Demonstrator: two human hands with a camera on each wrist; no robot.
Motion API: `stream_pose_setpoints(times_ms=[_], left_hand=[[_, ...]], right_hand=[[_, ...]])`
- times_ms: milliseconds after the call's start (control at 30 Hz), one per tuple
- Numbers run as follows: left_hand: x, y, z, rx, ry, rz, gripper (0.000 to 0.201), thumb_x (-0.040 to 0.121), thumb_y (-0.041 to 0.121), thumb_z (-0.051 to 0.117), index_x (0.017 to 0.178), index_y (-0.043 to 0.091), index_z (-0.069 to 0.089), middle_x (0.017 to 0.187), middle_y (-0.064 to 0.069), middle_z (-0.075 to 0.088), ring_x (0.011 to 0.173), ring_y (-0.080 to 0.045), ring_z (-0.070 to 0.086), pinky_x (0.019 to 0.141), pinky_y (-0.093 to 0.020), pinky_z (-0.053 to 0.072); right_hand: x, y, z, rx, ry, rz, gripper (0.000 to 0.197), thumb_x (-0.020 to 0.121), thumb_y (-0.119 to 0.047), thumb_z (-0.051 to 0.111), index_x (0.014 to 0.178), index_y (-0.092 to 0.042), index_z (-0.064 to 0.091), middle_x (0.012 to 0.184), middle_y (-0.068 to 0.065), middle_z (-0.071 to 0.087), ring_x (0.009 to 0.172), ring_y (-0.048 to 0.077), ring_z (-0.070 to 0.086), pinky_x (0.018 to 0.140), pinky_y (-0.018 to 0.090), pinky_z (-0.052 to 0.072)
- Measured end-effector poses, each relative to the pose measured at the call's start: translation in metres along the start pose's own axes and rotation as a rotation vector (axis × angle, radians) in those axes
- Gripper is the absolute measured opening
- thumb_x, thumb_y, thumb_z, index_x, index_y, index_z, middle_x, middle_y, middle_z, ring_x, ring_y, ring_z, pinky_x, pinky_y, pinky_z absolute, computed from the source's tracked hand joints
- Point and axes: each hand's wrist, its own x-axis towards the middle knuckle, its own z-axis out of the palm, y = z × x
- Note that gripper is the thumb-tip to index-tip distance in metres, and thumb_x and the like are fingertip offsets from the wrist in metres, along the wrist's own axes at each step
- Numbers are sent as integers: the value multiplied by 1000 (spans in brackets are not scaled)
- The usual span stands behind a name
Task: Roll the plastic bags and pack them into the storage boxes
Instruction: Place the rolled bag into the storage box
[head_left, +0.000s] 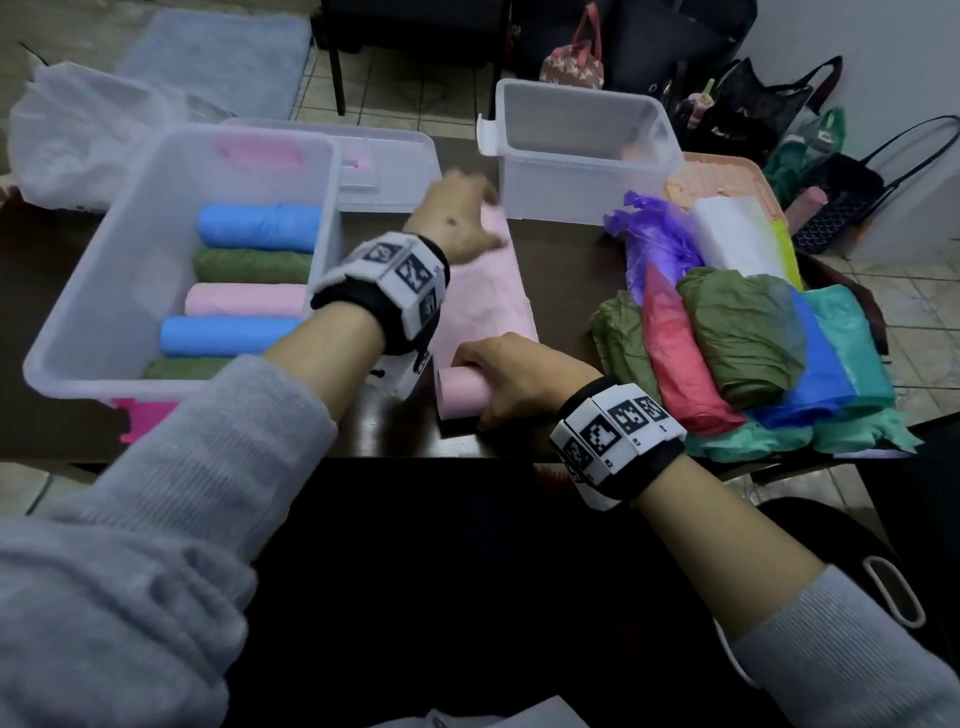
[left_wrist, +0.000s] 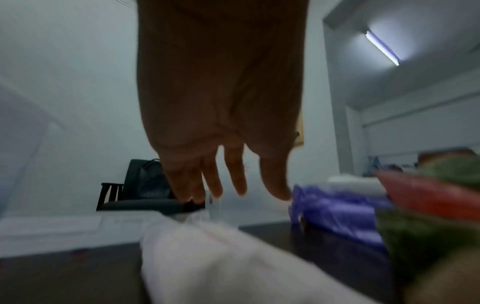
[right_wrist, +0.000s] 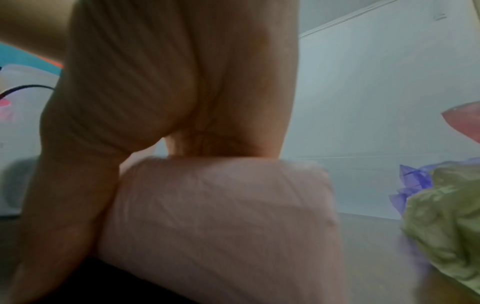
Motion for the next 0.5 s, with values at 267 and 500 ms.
stream_pose_setpoints(times_ms=[267, 500], left_hand=[[-14, -37, 43, 249, -550, -34, 70, 90, 51, 52, 149, 32, 19, 159, -6, -1, 146, -22, -4, 117, -47, 8], [-13, -41, 39, 268, -523, 18, 67, 89, 52, 52, 147, 34, 24, 159, -5, 4, 146, -22, 1, 116, -47, 12]], right_hand=[[-5, 7, 2, -132, 61, -14, 51, 65, -32, 73, 112, -24, 55, 109, -2, 60, 103, 20, 55, 74, 29, 36], [-4, -3, 1, -92, 84, -84, 47, 67, -23, 71, 112, -20, 59, 105, 5, 64, 96, 27, 59, 76, 34, 49]])
